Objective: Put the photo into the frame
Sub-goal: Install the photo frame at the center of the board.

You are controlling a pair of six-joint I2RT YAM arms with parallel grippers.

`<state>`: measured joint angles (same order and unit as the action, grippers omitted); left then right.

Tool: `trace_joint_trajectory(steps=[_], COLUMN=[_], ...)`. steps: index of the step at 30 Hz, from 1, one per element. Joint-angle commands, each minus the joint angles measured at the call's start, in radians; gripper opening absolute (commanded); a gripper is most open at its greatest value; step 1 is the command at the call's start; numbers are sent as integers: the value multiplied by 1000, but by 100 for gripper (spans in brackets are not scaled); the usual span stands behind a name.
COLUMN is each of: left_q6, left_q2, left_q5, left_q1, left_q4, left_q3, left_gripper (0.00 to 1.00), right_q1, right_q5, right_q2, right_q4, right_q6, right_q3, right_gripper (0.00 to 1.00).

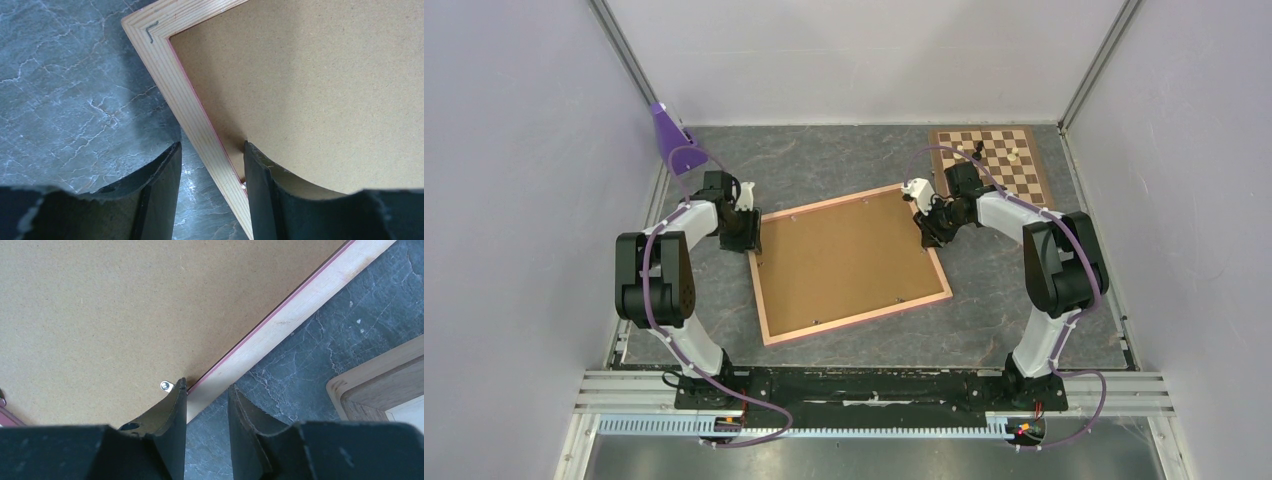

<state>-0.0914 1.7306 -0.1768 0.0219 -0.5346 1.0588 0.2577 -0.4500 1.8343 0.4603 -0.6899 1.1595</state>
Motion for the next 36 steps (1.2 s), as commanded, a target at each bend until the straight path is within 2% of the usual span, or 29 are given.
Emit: trace_joint_trajectory(steps=[1,9,11,15,18,22,30,33,35,36], left_q6=[33,34,33,28,24,11,-44,-78,-101,-114], left_q2=[-22,-26,-28,-54,-87,-126,-205,-239,-269,-285], left_q5=[51,48,45,25,10,-10,-93,-124,-134,-140], left_q1=[9,9,9,9,9,10,2,-10,-59,-74], left_q4=[50,51,50,50,50,38,-29,-55,-68,-73], left_q3=[-11,-12,-10,-10,-7,7,50,53,47,44], left_gripper=[54,55,57,68,74,79,82,83,85,87], right_q1=[3,2,2,-4,-4,-6,-6,-9,-12,-15], right_q5=[-37,-30,-22,-12,-14,-16,-9,-5,3,7], right_q2=[15,17,17,1,-18,-47,-136,-182,-215,-239], right_q4=[88,96,91,38,9,-18,-53,-82,-105,-122], right_q6=[-170,-187,-167,-74,-17,38,103,126,146,154], right_q3=[17,23,31,34,31,27,2,-32,-59,-78], right_gripper=[26,30,35,52,58,62,73,83,97,98])
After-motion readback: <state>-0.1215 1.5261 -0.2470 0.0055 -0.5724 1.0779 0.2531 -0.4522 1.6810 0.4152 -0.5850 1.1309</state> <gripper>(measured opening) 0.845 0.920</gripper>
